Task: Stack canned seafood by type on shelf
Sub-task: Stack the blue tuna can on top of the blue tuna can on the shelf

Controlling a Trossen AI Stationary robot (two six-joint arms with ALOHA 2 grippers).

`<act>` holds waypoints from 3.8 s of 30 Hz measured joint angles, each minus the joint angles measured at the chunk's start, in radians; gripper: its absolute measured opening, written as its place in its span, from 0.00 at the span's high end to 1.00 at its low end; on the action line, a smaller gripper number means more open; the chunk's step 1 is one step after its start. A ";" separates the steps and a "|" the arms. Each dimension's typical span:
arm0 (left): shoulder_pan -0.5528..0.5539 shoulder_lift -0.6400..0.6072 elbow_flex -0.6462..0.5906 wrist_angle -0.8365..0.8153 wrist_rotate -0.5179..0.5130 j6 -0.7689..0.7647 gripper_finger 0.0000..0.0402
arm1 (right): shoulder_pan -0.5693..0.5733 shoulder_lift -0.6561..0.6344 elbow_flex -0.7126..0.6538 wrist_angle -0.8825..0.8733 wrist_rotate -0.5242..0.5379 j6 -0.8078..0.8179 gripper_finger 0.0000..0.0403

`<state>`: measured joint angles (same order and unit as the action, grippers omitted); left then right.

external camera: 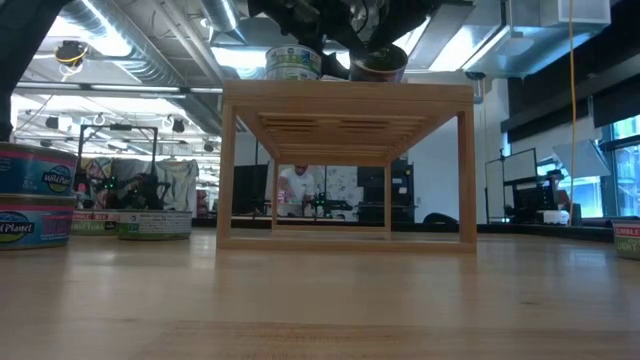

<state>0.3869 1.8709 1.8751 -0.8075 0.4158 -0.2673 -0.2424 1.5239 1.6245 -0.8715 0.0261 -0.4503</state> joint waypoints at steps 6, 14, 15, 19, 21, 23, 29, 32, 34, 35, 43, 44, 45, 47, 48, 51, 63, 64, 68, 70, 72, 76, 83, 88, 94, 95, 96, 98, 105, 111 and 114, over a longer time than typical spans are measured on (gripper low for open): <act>0.020 0.000 0.001 -0.004 0.054 -0.098 0.48 | 0.000 -0.003 0.000 0.001 0.000 0.000 0.55; 0.067 -0.001 0.003 -0.051 0.168 -0.172 0.48 | -0.001 -0.005 0.000 -0.001 0.003 0.023 0.55; 0.071 -0.001 0.003 -0.063 0.170 -0.168 0.48 | -0.001 -0.005 0.000 -0.002 0.005 0.023 0.55; 0.073 -0.002 0.002 -0.084 0.173 -0.139 0.48 | -0.001 -0.005 0.000 -0.001 0.004 0.024 0.55; 0.069 -0.002 0.002 -0.083 0.174 -0.119 0.48 | -0.001 -0.005 0.000 -0.001 0.004 0.024 0.55; 0.064 -0.002 0.001 -0.083 0.172 -0.103 0.48 | 0.000 -0.005 0.000 -0.001 0.000 0.025 0.55; 0.054 -0.001 0.001 -0.077 0.159 -0.109 0.48 | 0.000 -0.001 0.000 -0.001 -0.002 0.027 0.55; 0.053 0.000 0.001 -0.077 0.153 -0.129 0.48 | 0.000 -0.001 0.000 -0.001 -0.001 0.027 0.55; 0.053 0.000 0.000 -0.077 0.151 -0.153 0.48 | 0.000 -0.001 0.000 -0.003 0.000 0.032 0.55; 0.053 0.000 0.000 -0.077 0.151 -0.169 0.48 | 0.000 -0.001 0.000 -0.005 0.000 0.033 0.55; 0.058 0.002 0.000 -0.071 0.151 -0.148 0.48 | 0.000 -0.001 0.000 -0.019 -0.011 0.035 0.55; 0.056 0.002 0.000 -0.071 0.150 -0.141 0.48 | 0.000 -0.001 0.000 -0.019 -0.012 0.035 0.55; 0.053 0.002 0.000 -0.071 0.148 -0.133 0.48 | 0.000 -0.001 0.000 -0.019 -0.012 0.035 0.55; 0.045 0.002 0.000 -0.070 0.136 -0.120 0.48 | 0.000 -0.001 0.000 -0.019 -0.018 0.035 0.55; 0.041 0.002 0.000 -0.070 0.120 -0.119 0.48 | 0.000 -0.001 0.000 -0.019 -0.018 0.035 0.55; 0.036 0.002 0.000 -0.068 0.091 -0.126 0.48 | 0.000 -0.001 0.000 -0.020 -0.018 0.035 0.55; 0.064 0.002 -0.002 -0.077 0.145 -0.254 0.48 | 0.000 -0.032 0.012 -0.017 -0.009 0.026 0.55; 0.070 0.002 -0.003 -0.078 0.158 -0.264 0.48 | 0.000 -0.038 0.020 -0.012 -0.008 0.023 0.55; 0.085 0.002 -0.003 -0.077 0.172 -0.289 0.48 | 0.000 -0.045 0.031 0.009 0.009 0.023 0.55; 0.087 0.002 -0.003 -0.073 0.174 -0.291 0.48 | -0.001 -0.042 0.031 0.008 0.010 0.022 0.55; 0.087 0.002 -0.003 -0.072 0.174 -0.291 0.48 | -0.001 -0.028 0.033 0.012 0.011 0.020 0.55; 0.077 0.002 -0.003 -0.072 0.183 -0.291 0.48 | -0.015 0.008 0.031 0.016 0.009 -0.007 0.55; 0.078 0.002 -0.003 -0.067 0.183 -0.292 0.48 | -0.057 0.016 0.031 0.135 0.023 -0.012 0.55; 0.074 0.002 -0.003 -0.068 0.193 -0.289 0.48 | -0.076 0.010 0.032 0.180 0.022 -0.013 0.55; 0.076 0.002 -0.003 -0.068 0.187 -0.279 0.48 | -0.079 0.055 0.032 0.126 -0.018 -0.022 0.55; 0.076 0.002 -0.002 -0.069 0.188 -0.277 0.48 | -0.079 0.061 0.032 0.118 -0.032 -0.022 0.55; 0.076 0.002 -0.002 -0.071 0.189 -0.273 0.48 | -0.079 0.066 0.032 0.109 -0.050 -0.025 0.55; 0.075 0.002 -0.002 -0.066 0.191 -0.249 0.48 | -0.080 0.076 0.032 0.094 -0.076 -0.027 0.55; 0.076 0.001 -0.002 -0.061 0.191 -0.158 0.48 | -0.079 0.078 0.031 0.023 -0.083 -0.027 0.55; 0.070 0.001 -0.002 -0.061 0.182 -0.115 0.48 | -0.079 0.078 0.031 0.022 -0.074 -0.028 0.55; 0.070 0.001 -0.002 -0.061 0.181 -0.116 0.48 | -0.079 0.078 0.031 0.022 -0.074 -0.027 0.55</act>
<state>0.4564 1.8717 1.8736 -0.8688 0.5968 -0.3832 -0.3214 1.6016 1.6558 -0.8494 -0.0479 -0.4774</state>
